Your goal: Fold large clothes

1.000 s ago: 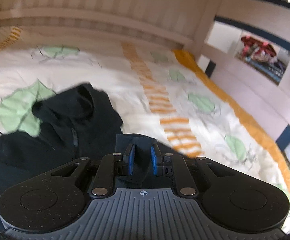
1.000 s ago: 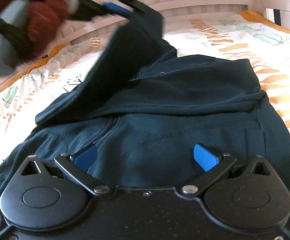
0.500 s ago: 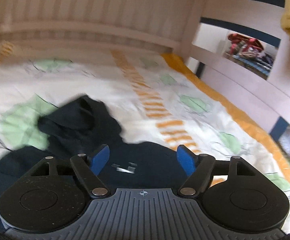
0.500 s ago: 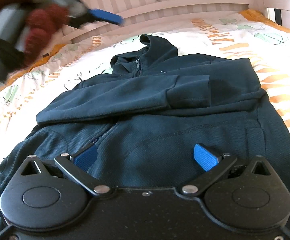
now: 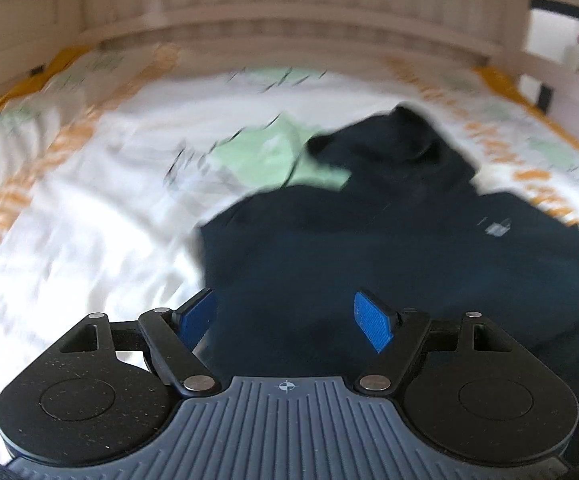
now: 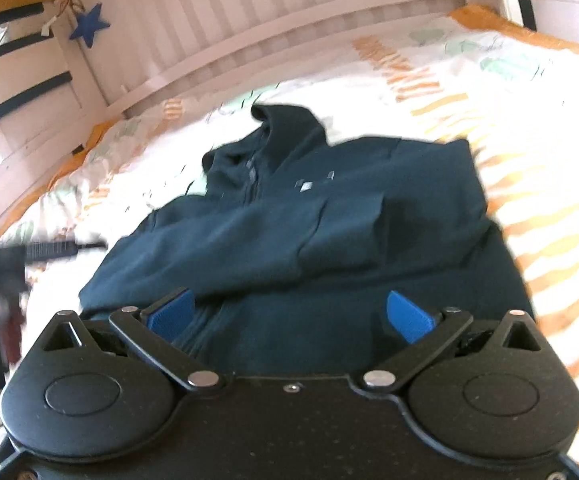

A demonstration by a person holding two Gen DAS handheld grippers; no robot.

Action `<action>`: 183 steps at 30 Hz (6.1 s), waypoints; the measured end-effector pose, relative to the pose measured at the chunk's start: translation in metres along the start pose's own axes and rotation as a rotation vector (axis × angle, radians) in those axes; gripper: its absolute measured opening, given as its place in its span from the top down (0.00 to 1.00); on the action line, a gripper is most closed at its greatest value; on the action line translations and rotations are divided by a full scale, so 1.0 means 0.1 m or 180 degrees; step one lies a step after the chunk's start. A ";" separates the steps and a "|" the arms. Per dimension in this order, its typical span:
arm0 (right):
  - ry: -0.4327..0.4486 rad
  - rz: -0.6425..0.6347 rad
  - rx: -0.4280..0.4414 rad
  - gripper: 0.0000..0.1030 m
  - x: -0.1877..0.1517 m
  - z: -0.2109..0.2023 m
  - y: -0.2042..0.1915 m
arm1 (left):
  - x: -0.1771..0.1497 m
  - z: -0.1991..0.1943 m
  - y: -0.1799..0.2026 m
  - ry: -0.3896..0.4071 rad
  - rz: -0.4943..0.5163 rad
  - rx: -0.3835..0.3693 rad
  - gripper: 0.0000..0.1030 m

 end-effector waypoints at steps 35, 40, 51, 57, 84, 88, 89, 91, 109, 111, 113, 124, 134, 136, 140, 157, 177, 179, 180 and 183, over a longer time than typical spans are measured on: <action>-0.0268 -0.0234 -0.0317 0.58 0.60 0.71 0.32 | -0.06 0.28 -0.14 -0.0008 -0.0191 0.0221 0.18; -0.0223 -0.0247 -0.0528 0.45 0.30 0.76 0.58 | -0.34 0.51 -0.28 -0.0050 -0.0388 0.0169 0.10; 0.0002 -0.0526 -0.0578 0.37 0.17 0.76 0.49 | -0.38 0.47 -0.26 0.0058 -0.0364 0.0309 0.04; 0.0048 -0.0465 -0.0488 0.34 0.17 0.74 0.52 | -0.36 0.49 -0.26 0.0052 -0.0364 0.0308 0.04; 0.0048 -0.0401 -0.0091 0.01 0.13 0.74 0.47 | -0.34 0.43 -0.35 0.0024 -0.0577 0.0130 0.00; 0.0048 -0.0393 -0.0081 0.01 0.14 0.73 0.47 | -0.27 0.28 -0.36 0.0144 -0.0586 0.0091 0.00; 0.0047 -0.0386 -0.0074 0.01 0.14 0.73 0.47 | -0.24 0.24 -0.36 0.0179 -0.0571 0.0078 0.00; 0.0033 -0.0357 -0.0049 0.01 0.15 0.72 0.48 | -0.13 0.13 -0.33 0.0275 -0.0510 0.0048 0.00; 0.1179 -0.0908 -0.0403 0.01 1.23 0.04 -0.05 | 1.11 -0.32 0.36 0.0985 -0.0310 -0.0439 0.01; 0.1198 -0.0917 -0.0556 0.01 1.30 0.15 -0.08 | 1.15 -0.23 0.42 0.0990 -0.0244 -0.0282 0.01; 0.0922 -0.0891 -0.0444 0.01 1.36 0.37 -0.09 | 1.18 -0.10 0.48 0.0930 -0.0108 -0.0201 0.01; 0.0192 -0.1127 -0.0589 0.01 1.48 1.63 -0.16 | 1.08 0.82 0.48 0.0405 -0.0053 -0.0147 0.02; -0.0201 -0.1301 -0.0950 0.06 1.66 2.51 -0.03 | 1.21 1.23 0.41 0.0309 0.0052 -0.0082 0.02; -0.0202 -0.1244 -0.1103 0.06 1.71 2.48 0.16 | 1.23 1.27 0.41 0.0304 0.0076 -0.0093 0.02; -0.0186 -0.0887 -0.1387 0.06 1.73 2.29 0.63 | 1.27 1.41 0.46 0.0269 0.0144 -0.0074 0.02; -0.0157 -0.1006 -0.1198 0.06 1.90 2.62 0.59 | 1.59 2.03 0.75 0.0253 0.0557 0.0117 0.02; -0.0185 -0.0838 -0.0910 0.05 2.00 2.84 1.13 | 1.55 2.13 0.37 0.0333 0.0393 0.0668 0.10; -0.0200 -0.0715 -0.0804 0.04 1.94 2.83 1.20 | 1.48 2.18 0.32 0.0191 0.0383 0.0588 0.10; -0.0176 -0.0636 -0.0763 0.02 1.94 2.81 1.24 | 1.48 2.17 0.30 0.0168 0.0377 0.0545 0.10; -0.0229 -0.0495 -0.0692 0.01 1.96 2.79 1.32 | 1.47 2.08 0.25 0.0209 0.0488 0.0507 0.11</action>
Point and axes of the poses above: each gripper's, at about its wrist camera, not at the fingertips, and z roughly the way its jaws point, y to its right, x to its top, the point moved 6 cm from there along z, roughly the way its jaws point, and after that the axes turned 7 degrees about x, right-handed, at the moved point
